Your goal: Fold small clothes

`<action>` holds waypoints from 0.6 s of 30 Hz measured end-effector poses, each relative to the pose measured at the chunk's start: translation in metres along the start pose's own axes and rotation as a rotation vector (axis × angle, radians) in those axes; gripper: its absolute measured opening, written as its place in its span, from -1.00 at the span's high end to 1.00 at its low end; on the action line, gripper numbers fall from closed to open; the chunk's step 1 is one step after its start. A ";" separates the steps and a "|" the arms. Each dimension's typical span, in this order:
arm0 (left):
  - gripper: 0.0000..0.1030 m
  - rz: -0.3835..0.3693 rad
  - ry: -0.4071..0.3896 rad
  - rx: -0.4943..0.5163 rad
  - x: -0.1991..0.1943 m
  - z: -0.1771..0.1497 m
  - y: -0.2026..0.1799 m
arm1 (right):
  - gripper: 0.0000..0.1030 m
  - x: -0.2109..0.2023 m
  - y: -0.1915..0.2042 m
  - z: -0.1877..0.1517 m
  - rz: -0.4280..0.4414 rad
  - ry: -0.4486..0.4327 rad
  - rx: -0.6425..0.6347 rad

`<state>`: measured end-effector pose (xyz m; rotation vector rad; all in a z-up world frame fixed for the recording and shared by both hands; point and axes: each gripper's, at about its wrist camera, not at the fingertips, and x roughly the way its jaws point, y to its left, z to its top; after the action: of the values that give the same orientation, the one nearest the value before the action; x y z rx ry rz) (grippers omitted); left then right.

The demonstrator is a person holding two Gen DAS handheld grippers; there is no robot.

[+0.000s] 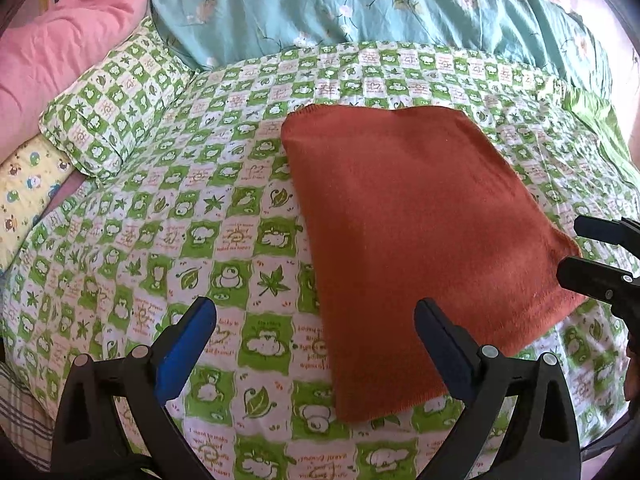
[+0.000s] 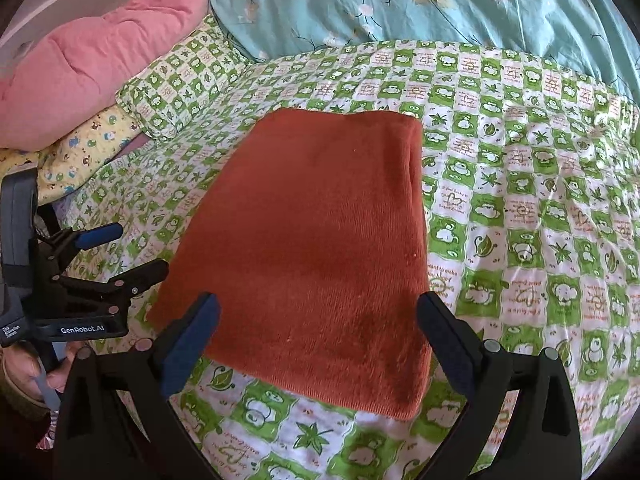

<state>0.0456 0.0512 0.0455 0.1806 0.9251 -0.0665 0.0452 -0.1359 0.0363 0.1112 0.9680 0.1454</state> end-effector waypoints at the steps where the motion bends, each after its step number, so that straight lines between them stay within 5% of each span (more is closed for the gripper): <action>1: -0.94 0.001 0.003 0.005 0.001 0.001 -0.001 | -0.92 0.001 0.000 0.001 0.000 0.001 0.000; 18: -0.94 0.006 0.006 -0.011 0.007 0.009 0.004 | -0.92 0.009 -0.002 0.011 0.016 0.012 0.001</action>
<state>0.0577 0.0541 0.0456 0.1738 0.9311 -0.0554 0.0593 -0.1371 0.0351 0.1195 0.9790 0.1605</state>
